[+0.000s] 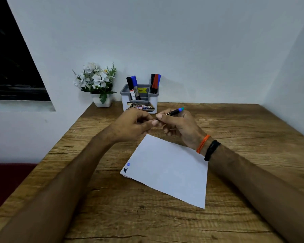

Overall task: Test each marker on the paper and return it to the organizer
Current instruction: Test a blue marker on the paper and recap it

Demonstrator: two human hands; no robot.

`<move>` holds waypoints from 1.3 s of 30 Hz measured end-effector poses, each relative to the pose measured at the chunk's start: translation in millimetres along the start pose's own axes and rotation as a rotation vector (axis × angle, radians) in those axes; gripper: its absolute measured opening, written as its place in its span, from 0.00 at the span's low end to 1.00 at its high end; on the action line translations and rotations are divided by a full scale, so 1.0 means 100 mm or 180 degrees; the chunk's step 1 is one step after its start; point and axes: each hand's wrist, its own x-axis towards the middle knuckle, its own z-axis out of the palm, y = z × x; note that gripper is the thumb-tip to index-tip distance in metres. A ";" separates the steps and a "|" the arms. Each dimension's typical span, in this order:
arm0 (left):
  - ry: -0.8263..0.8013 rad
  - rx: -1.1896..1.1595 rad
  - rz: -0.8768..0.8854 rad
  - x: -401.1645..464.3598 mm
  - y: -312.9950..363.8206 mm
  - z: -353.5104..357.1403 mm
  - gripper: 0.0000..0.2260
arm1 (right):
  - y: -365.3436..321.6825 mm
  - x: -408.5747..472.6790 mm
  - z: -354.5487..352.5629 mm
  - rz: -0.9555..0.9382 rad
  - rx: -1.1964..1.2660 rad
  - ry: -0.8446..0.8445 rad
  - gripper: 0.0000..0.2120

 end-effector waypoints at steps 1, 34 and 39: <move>0.0062 0.0161 0.0045 0.01 -0.01 0.02 0.07 | 0.00 0.00 0.03 -0.0012 -0.0015 -0.0054 0.05; -0.0346 0.0785 -0.0579 -0.04 -0.32 -0.09 0.19 | -0.03 -0.03 0.02 0.0289 0.0418 -0.0617 0.18; -0.0428 0.0861 -0.0567 -0.02 -0.34 -0.09 0.11 | 0.01 -0.16 0.23 0.0110 -0.0116 -0.1010 0.07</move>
